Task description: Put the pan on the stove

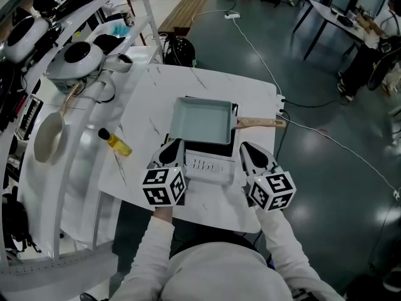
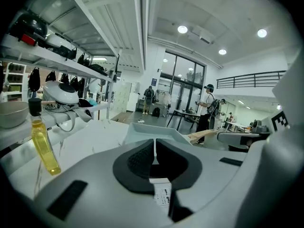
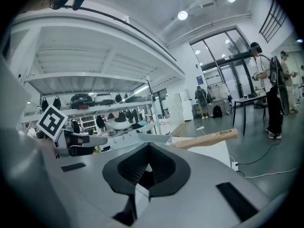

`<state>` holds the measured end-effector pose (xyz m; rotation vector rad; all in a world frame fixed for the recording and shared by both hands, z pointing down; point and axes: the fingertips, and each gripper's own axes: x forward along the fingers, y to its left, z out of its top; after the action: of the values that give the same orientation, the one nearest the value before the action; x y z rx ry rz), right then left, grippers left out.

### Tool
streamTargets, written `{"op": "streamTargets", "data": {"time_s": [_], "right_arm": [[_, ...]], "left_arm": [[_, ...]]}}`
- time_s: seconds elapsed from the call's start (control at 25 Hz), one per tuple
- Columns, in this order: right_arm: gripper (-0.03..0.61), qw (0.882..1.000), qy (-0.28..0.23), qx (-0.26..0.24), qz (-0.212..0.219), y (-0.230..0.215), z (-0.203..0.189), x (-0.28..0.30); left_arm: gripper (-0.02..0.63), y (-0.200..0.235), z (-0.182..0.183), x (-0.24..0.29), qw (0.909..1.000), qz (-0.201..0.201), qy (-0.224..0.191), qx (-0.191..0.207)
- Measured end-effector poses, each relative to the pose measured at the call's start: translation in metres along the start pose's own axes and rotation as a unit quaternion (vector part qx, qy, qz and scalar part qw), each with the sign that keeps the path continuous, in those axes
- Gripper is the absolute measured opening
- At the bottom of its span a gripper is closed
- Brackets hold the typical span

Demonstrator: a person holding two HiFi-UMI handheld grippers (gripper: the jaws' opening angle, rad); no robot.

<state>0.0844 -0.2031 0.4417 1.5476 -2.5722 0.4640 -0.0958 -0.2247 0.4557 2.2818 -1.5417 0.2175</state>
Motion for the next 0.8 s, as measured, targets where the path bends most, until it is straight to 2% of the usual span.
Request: {"op": "streamTargets", "data": {"time_s": [0.4, 0.8], "right_arm": [[0.027, 1.000, -0.016, -0.018, -0.006, 0.022, 0.002, -0.016], [0.026, 0.999, -0.033, -0.015, -0.025, 0.033, 0.003, -0.035]], "left_arm": [[0.028, -0.005, -0.002, -0.020, 0.9999, -0.012, -0.009, 0.006], [0.028, -0.014, -0.010, -0.042, 0.9996, -0.025, -0.010, 0.013]]}}
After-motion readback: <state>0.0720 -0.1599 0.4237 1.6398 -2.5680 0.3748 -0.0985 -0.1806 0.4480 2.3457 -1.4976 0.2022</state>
